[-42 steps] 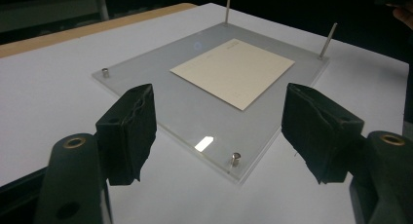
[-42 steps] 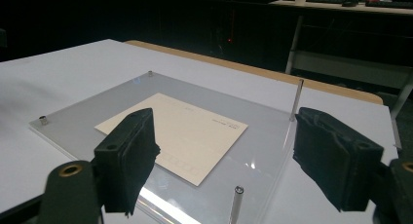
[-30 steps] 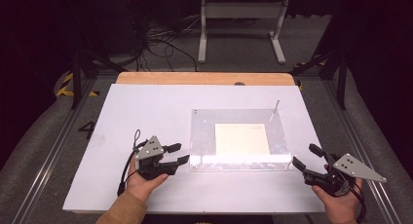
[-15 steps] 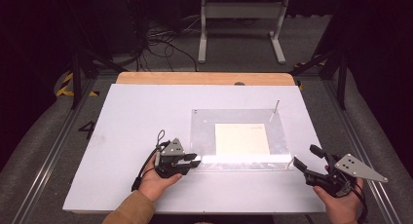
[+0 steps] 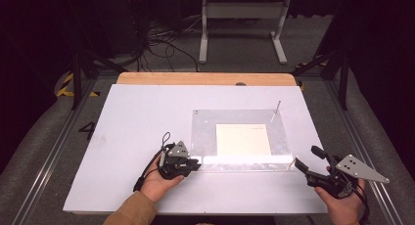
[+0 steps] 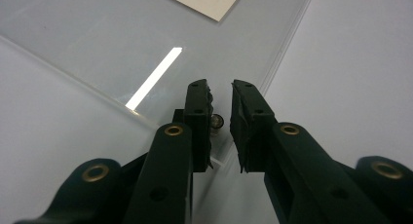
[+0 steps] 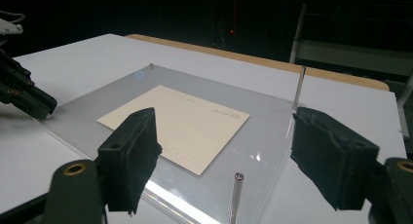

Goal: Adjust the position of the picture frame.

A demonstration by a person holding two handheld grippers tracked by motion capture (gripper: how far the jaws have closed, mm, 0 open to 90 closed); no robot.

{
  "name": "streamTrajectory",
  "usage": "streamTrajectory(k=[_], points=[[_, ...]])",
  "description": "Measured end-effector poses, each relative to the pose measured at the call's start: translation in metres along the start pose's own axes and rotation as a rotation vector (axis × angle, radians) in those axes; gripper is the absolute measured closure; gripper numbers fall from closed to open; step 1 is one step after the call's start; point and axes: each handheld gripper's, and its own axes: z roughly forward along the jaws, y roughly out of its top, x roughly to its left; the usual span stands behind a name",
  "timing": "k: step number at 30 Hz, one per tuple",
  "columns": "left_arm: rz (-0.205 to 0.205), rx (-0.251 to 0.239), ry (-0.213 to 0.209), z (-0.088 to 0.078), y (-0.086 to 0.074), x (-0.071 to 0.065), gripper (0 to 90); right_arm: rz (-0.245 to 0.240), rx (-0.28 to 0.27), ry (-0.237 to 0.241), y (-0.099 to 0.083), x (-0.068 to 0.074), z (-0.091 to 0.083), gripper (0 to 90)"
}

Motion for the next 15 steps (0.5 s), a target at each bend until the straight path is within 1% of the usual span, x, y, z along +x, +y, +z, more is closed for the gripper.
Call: streamTrajectory(k=[1,2,4,7,8,10,12,14,15], points=[[0.007,0.001,0.003,0.0,0.0,0.001,79.8,-0.001,0.0,0.0,0.0,0.0,0.0,25.1],[0.004,-0.001,0.004,0.0,0.0,0.001,81.8,-0.001,0.001,-0.001,0.0,0.0,0.0,25.1],[0.009,-0.004,-0.001,0.0,-0.001,0.001,82.3,-0.002,0.002,-0.001,0.0,0.0,0.0,25.1],[0.035,0.004,0.018,0.0,0.0,-0.001,83.1,-0.003,0.003,-0.002,0.0,0.0,0.0,25.1],[0.035,0.005,0.018,0.0,0.0,-0.002,83.2,-0.002,0.004,-0.002,0.0,0.0,0.0,25.1],[0.035,0.011,0.001,0.0,0.0,-0.004,83.3,-0.001,0.005,0.0,0.0,0.0,0.0,25.1],[0.047,0.023,-0.017,0.0,0.0,-0.008,83.3,-0.002,0.001,0.0,0.0,-0.001,-0.001,25.1],[0.061,0.035,-0.05,0.0,0.0,-0.012,83.3,-0.002,0.002,-0.003,-0.001,-0.002,-0.001,25.1],[0.064,0.042,-0.059,-0.001,0.0,-0.014,83.3,-0.001,0.003,-0.003,-0.001,-0.002,0.0,25.2]])
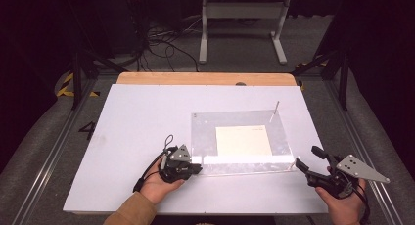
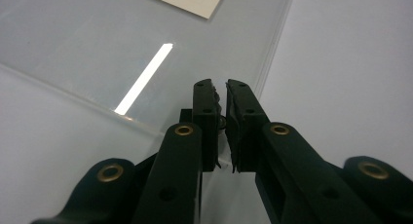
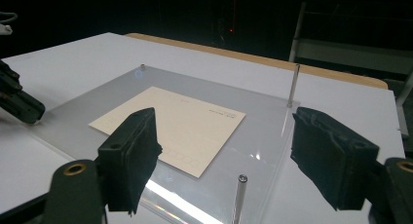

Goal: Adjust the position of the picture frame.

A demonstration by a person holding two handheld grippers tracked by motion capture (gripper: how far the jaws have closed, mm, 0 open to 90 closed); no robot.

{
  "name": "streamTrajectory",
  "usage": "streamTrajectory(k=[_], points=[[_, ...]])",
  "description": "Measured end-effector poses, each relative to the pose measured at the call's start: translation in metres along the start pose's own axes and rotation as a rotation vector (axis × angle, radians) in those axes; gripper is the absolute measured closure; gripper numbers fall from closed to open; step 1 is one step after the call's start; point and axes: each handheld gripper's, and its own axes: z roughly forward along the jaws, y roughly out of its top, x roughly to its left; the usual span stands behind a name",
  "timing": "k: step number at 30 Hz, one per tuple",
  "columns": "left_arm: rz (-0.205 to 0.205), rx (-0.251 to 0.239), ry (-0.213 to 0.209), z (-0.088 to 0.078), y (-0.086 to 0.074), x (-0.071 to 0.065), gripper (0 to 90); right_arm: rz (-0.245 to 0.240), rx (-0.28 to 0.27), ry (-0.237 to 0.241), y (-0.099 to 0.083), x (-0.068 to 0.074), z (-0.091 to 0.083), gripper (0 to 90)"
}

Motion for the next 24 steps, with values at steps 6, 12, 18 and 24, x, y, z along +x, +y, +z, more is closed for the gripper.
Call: streamTrajectory(k=[6,12,18,24], points=[[0.056,0.035,-0.105,0.003,0.002,-0.021,83.2,-0.009,0.025,-0.019,-0.001,-0.002,-0.001,30.3],[0.12,0.072,-0.184,0.007,0.005,-0.038,83.3,-0.007,0.063,-0.058,-0.002,-0.004,0.0,35.3],[0.134,0.092,-0.23,0.009,0.007,-0.045,82.7,0.006,0.162,-0.112,-0.007,-0.009,0.003,48.9],[0.085,0.026,-0.247,0.003,0.006,-0.038,74.3,0.031,0.27,-0.145,-0.012,-0.014,0.009,62.5]])
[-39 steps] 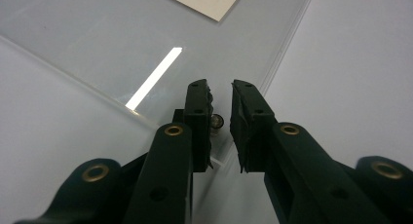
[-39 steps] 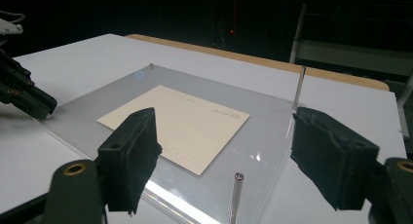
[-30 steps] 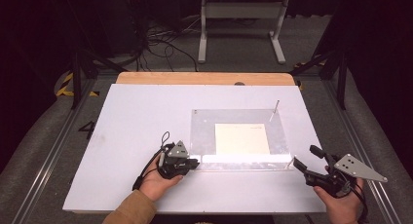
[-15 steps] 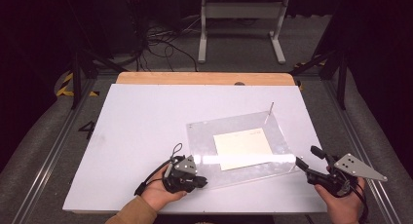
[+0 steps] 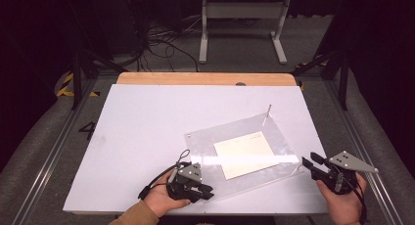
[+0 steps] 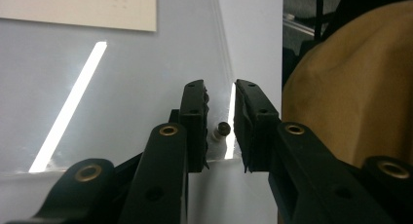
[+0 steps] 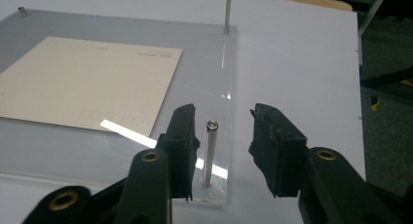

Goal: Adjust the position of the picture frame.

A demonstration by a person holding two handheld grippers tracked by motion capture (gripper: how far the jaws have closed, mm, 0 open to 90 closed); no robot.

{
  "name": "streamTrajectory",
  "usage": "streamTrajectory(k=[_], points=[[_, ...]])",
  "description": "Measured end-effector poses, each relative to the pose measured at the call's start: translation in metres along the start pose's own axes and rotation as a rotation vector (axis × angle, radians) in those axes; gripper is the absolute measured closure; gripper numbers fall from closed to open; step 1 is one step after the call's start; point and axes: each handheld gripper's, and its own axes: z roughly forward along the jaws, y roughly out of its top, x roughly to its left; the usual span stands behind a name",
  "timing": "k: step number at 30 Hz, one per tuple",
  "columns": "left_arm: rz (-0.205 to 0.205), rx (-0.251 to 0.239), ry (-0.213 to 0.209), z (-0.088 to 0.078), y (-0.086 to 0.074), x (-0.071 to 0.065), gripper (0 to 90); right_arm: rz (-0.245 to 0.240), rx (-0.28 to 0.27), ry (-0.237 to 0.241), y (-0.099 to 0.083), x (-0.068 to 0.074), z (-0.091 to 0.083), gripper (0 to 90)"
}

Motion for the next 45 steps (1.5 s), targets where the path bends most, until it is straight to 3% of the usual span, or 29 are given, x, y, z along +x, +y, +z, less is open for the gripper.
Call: streamTrajectory(k=[4,6,8,11,14,16,19,24,32,38,39,44,45], points=[[-0.032,-0.075,0.052,-0.013,-0.003,0.007,71.8,-0.002,0.062,0.015,0.0,0.0,0.006,76.2],[-0.075,-0.133,0.078,-0.025,-0.007,0.014,71.9,-0.007,0.089,0.031,0.001,0.003,0.011,83.9],[-0.109,-0.179,0.111,-0.033,-0.011,0.019,72.6,-0.037,0.103,0.009,0.005,0.006,0.013,84.0],[-0.163,-0.237,0.151,-0.046,-0.017,0.027,74.0,-0.024,0.091,0.015,0.011,0.001,0.017,84.7],[-0.189,-0.251,0.174,-0.052,-0.022,0.032,74.6,-0.042,0.096,0.0,0.022,-0.006,0.027,84.7],[-0.233,-0.277,0.2,-0.058,-0.028,0.039,74.6,-0.042,0.093,0.003,0.029,-0.01,0.033,85.0],[-0.264,-0.28,0.257,-0.065,-0.034,0.045,73.7,-0.071,0.075,-0.008,0.051,-0.019,0.051,85.1],[-0.275,-0.263,0.326,-0.068,-0.039,0.052,70.9,-0.128,0.053,0.006,0.084,-0.024,0.079,85.2],[-0.295,-0.256,0.335,-0.069,-0.042,0.055,72.0,-0.17,0.039,0.049,0.118,-0.022,0.118,85.2],[-0.298,-0.253,0.355,-0.071,-0.043,0.057,71.8,-0.18,0.045,0.074,0.13,-0.018,0.142,85.2],[-0.299,-0.255,0.368,-0.073,-0.045,0.058,71.8,-0.171,0.046,0.068,0.132,-0.018,0.153,85.2],[-0.316,-0.265,0.391,-0.075,-0.047,0.061,69.9,-0.145,0.061,0.068,0.132,-0.022,0.167,85.2],[-0.323,-0.259,0.466,-0.076,-0.049,0.065,64.8,-0.127,0.077,0.071,0.129,-0.024,0.174,85.1]])
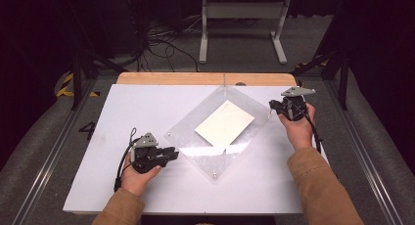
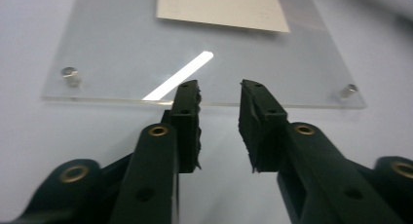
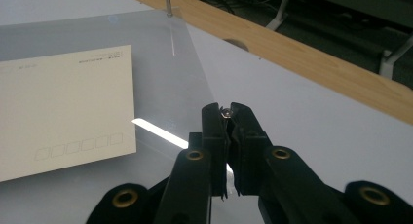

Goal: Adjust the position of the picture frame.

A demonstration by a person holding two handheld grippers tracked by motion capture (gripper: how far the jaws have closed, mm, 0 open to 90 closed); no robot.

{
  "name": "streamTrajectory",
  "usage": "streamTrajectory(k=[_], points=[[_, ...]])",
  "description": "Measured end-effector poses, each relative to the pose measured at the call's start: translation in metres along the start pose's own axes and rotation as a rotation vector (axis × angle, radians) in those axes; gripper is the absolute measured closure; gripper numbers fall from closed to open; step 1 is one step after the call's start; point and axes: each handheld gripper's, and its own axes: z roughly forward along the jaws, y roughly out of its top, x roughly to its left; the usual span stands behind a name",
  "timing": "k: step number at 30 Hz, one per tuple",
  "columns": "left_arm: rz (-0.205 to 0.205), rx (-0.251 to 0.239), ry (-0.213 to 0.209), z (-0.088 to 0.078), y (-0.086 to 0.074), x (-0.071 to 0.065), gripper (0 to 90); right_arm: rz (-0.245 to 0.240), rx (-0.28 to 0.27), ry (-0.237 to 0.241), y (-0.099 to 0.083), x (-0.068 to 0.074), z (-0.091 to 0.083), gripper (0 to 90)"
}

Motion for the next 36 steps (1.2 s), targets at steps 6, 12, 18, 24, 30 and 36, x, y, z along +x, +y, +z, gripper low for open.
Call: streamTrajectory(k=[6,12,18,24,30,36], points=[[-0.012,-0.022,0.126,0.006,-0.001,0.013,46.1,0.021,0.079,-0.006,-0.01,-0.002,0.013,83.6],[-0.055,-0.042,0.173,0.006,0.004,0.026,43.6,0.012,0.084,-0.024,-0.012,-0.001,0.014,80.5],[-0.046,-0.02,0.19,0.006,0.019,0.038,45.8,0.013,0.008,-0.033,-0.009,0.007,-0.005,63.9],[-0.036,-0.007,0.169,0.017,0.032,0.046,46.5,0.041,-0.048,-0.006,-0.02,0.01,-0.026,62.5],[0.002,0.048,0.159,0.033,0.038,0.051,57.8,0.072,-0.08,0.049,-0.035,0.013,-0.043,63.8],[-0.006,0.08,0.148,0.041,0.034,0.06,68.8,0.059,-0.13,0.119,-0.045,0.024,-0.059,62.9]])
